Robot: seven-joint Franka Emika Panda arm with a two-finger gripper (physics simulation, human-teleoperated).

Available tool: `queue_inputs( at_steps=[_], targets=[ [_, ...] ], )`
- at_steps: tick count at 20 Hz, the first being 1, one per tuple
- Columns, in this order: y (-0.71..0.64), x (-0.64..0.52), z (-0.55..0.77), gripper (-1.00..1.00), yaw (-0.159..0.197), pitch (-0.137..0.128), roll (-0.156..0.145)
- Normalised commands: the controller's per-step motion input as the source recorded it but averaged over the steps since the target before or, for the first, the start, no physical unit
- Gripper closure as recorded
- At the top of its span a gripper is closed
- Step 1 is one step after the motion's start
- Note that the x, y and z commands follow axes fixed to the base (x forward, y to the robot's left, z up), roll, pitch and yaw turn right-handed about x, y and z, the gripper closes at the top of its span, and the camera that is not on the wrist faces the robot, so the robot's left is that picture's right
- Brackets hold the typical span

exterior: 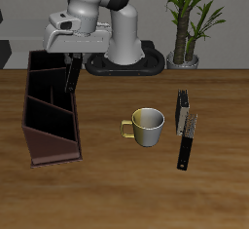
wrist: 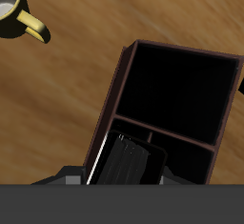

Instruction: Place the right black book into the right desk caddy's front compartment

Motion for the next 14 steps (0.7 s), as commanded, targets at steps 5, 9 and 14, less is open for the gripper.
queue_inputs(
  at_steps=[5,9,14],
  targets=[
    [-0.01,0.04,-0.11,1.0,-0.017,0.021,0.002],
    [0.02,0.12,-0.22,1.0,0.003,0.035,0.014],
    [-0.06,0.04,-0.17,1.0,-0.017,0.028,-0.009]
  ],
)
